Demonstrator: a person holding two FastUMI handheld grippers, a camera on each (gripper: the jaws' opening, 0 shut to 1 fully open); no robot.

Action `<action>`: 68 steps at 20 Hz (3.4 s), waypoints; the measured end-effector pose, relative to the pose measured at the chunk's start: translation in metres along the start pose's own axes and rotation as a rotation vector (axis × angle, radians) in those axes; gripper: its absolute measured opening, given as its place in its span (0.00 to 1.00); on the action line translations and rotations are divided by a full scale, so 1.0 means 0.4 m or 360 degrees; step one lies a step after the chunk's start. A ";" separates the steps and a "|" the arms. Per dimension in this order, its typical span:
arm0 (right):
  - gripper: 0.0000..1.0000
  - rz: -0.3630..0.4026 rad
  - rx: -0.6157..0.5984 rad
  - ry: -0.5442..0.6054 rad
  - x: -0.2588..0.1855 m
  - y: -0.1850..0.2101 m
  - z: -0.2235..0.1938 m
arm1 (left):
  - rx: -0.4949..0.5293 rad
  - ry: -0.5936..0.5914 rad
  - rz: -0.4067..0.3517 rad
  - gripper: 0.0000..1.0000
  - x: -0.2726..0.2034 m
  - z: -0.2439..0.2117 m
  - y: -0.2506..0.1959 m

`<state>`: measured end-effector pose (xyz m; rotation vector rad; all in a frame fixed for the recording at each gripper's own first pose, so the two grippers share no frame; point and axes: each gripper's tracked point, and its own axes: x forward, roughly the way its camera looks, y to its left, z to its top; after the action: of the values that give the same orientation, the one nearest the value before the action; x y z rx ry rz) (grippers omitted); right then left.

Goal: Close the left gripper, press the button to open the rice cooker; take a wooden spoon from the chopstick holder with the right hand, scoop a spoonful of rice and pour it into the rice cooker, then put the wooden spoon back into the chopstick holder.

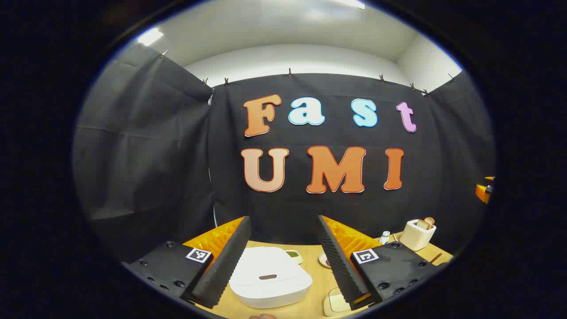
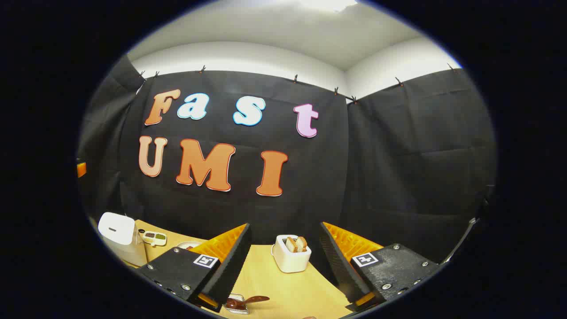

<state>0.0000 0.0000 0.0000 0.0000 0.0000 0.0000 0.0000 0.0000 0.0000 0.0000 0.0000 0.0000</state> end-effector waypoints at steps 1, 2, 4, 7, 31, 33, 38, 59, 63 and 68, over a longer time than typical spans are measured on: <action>0.94 -0.0002 -0.0012 -0.0009 -0.022 0.011 0.005 | 0.0001 0.0009 0.0001 1.00 -0.010 -0.010 0.017; 0.95 0.0001 -0.0022 -0.0010 -0.044 0.021 0.008 | -0.0002 0.0039 0.0020 1.00 -0.013 -0.025 0.037; 0.95 0.0005 -0.0049 -0.0018 -0.082 0.034 0.016 | -0.0035 0.0071 0.0027 1.00 -0.026 -0.038 0.064; 0.97 -0.0023 -0.0077 -0.0049 -0.122 0.022 0.038 | -0.0046 0.0080 0.0082 1.00 -0.043 -0.025 0.106; 0.95 0.0039 0.0066 0.0043 -0.200 0.012 0.006 | -0.0042 0.0117 0.0209 0.31 -0.083 0.010 0.191; 0.95 0.0035 0.0038 0.0026 -0.202 0.012 0.013 | -0.0094 0.0154 0.0134 0.07 -0.100 0.008 0.159; 0.95 0.0055 -0.0030 0.0021 -0.205 0.034 0.021 | -0.0158 0.0253 0.0172 0.04 -0.065 -0.042 0.202; 0.95 -0.0006 -0.0029 0.0139 -0.211 0.000 -0.023 | -0.0042 0.0723 0.0012 0.04 0.207 -0.343 0.188; 0.95 -0.0033 -0.0046 0.0174 -0.211 -0.004 -0.042 | -0.0061 0.0831 -0.0046 0.05 0.255 -0.455 0.153; 0.95 -0.0028 -0.0033 0.0199 -0.214 0.002 -0.054 | -0.0098 0.0972 -0.0125 0.05 0.269 -0.567 0.103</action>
<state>-0.0856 0.0010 -0.0216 -0.0205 0.1249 -0.0173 0.1077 0.0411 -0.2270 -0.0616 0.6105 -0.0786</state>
